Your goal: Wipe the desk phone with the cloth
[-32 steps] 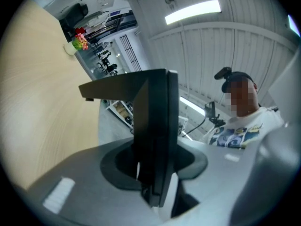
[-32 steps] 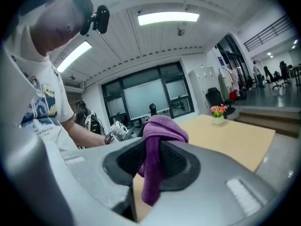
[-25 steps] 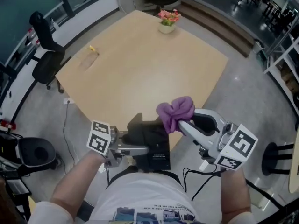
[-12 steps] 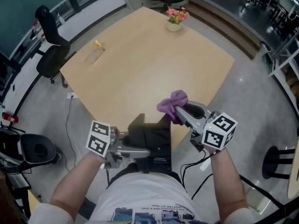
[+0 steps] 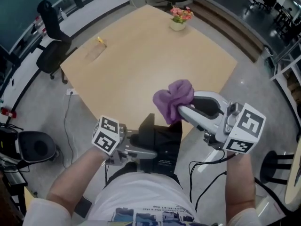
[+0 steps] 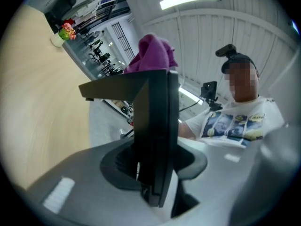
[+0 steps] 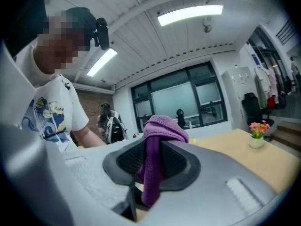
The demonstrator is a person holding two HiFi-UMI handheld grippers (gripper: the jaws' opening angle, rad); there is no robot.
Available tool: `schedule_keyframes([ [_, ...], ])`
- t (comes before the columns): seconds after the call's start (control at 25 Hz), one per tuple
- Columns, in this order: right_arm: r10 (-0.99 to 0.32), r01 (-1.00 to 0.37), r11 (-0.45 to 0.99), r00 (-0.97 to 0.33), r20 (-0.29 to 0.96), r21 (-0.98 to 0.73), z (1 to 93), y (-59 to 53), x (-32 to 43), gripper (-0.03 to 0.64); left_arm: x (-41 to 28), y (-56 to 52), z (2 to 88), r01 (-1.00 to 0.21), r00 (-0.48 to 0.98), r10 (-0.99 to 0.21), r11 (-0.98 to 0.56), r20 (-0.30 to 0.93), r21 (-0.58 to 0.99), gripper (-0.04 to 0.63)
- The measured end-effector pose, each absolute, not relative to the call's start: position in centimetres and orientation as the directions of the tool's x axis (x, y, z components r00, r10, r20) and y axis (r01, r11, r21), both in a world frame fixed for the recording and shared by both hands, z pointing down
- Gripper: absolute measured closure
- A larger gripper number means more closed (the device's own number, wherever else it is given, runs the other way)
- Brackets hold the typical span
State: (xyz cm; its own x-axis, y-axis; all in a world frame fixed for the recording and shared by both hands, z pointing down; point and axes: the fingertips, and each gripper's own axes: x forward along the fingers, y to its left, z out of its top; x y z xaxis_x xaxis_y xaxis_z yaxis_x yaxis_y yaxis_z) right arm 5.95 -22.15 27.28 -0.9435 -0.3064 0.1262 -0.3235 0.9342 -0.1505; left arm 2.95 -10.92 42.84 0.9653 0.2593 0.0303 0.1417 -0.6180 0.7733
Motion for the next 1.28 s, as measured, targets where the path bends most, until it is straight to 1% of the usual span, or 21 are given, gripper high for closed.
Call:
schedule_keyframes([
  [0.12, -0.169, -0.191, 0.973, -0.972, 0.165, -0.13, 27.6, -20.9, 2.8, 0.528, 3.8, -10.6, 42.8, 0.161, 0.954, 0.297, -0.615, 0.038, 0.772, 0.414],
  [0.28, -0.018, -0.057, 0.991, -0.953, 0.303, -0.12, 31.6, -19.7, 0.2, 0.528, 4.3, -10.4, 42.4, 0.182, 0.945, 0.325, -0.615, 0.037, 0.767, 0.414],
  [0.4, 0.021, -0.034, 0.989, -0.932, 0.362, -0.144, 34.1, -20.0, -0.3, 0.528, 4.3, -10.1, 42.3, 0.182, 0.943, 0.331, -0.614, 0.041, 0.769, 0.414],
  [0.52, 0.011, -0.061, 0.985, -0.914, 0.406, -0.164, 36.1, -21.2, 0.0, 0.528, 4.2, -9.8, 42.2, 0.182, 0.943, 0.33, -0.614, 0.04, 0.768, 0.414],
  [0.68, -0.041, -0.142, 0.972, -0.886, 0.462, -0.187, 38.9, -23.3, 0.9, 0.528, 4.1, -9.9, 42.1, 0.181, 0.944, 0.327, -0.616, 0.04, 0.767, 0.414],
  [0.8, -0.123, -0.23, 0.955, -0.882, 0.454, -0.188, 39.0, -24.8, 2.5, 0.528, 3.9, -10.1, 42.2, 0.173, 0.947, 0.318, -0.621, 0.044, 0.765, 0.414],
  [1.0, -0.258, -0.314, 0.937, -0.918, 0.302, -0.155, 32.9, -25.3, 5.5, 0.528, 3.2, -10.6, 42.4, 0.161, 0.954, 0.296, -0.619, 0.038, 0.769, 0.414],
  [1.12, -0.371, -0.404, 0.902, -0.906, 0.204, -0.154, 29.8, -25.6, 7.7, 0.528, 2.2, -11.7, 42.4, 0.147, 0.965, 0.26, -0.607, 0.021, 0.781, 0.414],
  [1.2, -0.45, -0.473, 0.857, -0.88, 0.15, -0.204, 29.4, -25.7, 9.3, 0.528, 1.6, -12.6, 42.1, 0.135, 0.975, 0.224, -0.599, 0.003, 0.79, 0.414],
  [1.28, -0.499, -0.503, 0.814, -0.861, 0.093, -0.29, 29.9, -25.2, 10.3, 0.528, 1.0, -13.5, 41.5, 0.137, 0.981, 0.189, -0.589, -0.029, 0.796, 0.414],
])
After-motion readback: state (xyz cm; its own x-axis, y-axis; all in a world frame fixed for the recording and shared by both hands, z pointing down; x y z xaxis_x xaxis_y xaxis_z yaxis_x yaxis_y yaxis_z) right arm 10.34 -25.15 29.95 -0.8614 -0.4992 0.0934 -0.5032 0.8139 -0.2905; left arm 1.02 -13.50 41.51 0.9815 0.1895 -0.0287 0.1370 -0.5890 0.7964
